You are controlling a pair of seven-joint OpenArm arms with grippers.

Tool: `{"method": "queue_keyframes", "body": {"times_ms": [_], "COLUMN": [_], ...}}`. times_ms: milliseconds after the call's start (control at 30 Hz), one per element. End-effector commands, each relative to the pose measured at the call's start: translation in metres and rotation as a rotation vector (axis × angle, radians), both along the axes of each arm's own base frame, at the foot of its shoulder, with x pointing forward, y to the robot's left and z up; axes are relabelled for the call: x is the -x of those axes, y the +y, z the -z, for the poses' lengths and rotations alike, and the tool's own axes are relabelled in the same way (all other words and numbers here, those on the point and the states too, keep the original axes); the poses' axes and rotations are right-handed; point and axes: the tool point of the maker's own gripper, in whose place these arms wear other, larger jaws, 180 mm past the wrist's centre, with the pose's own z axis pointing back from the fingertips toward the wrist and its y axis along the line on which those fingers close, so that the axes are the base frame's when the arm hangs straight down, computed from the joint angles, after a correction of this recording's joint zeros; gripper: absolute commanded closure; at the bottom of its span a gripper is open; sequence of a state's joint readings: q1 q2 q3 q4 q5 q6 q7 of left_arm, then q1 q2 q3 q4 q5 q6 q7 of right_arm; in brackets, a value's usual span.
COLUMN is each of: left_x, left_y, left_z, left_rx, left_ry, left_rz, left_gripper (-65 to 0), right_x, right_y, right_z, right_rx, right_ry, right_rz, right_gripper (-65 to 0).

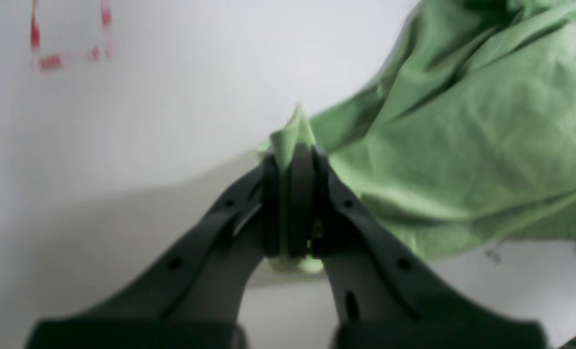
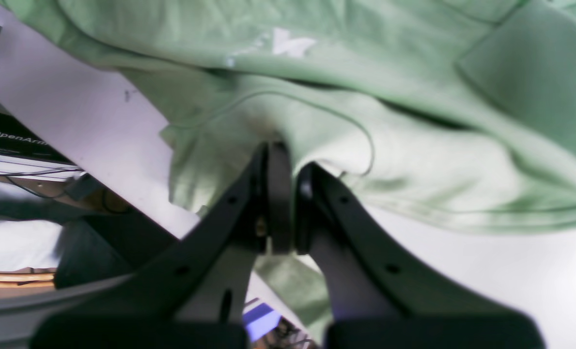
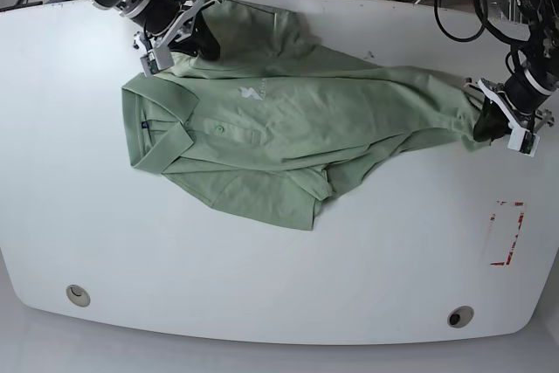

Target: Layout the t-shirt on the table in an organized manner, then fold the t-shirt properly

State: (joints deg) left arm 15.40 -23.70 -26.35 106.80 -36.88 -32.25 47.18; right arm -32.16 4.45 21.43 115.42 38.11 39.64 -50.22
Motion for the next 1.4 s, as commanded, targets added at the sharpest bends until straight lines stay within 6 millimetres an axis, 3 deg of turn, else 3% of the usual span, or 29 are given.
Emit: {"method": "queue_keyframes", "body": {"times_ms": [0, 133, 433, 900, 1367], "left_x": [-0.016, -0.037, -0.072, -0.114, -0.139], "left_y": [-0.003, -0.004, -0.006, -0.043, -0.052], "left_z": [-0.029, -0.055, -0.108, -0.184, -0.283], "left_rx": [-0.005, -0.001, 0.004, 0.047, 0.117], "left_ry": [-0.1, -0.183, -0.344, -0.553, -0.748], "left_rz": [0.021, 0.021, 0.021, 0.099, 0.054], "left_gripper": [0.0, 0.0, 0.0, 0.0, 0.0], "right_x": [-0.017, -0.039, -0.093, -0.17, -0.239], "right_y": [-0.006, -0.027, -0.049, -0.091, -0.144], "right_z": [-0.022, -0.035, -0.071, -0.126, -0.215], "right_rx": [-0.031, 0.013, 0.094, 0.173, 0.258], "right_ry": [-0.089, -0.158, -0.313, -0.487, -0.653], "right_rz": [0.015, 0.033, 0.008, 0.026, 0.087], "right_gripper": [0.0, 0.0, 0.0, -0.2, -0.5]}}
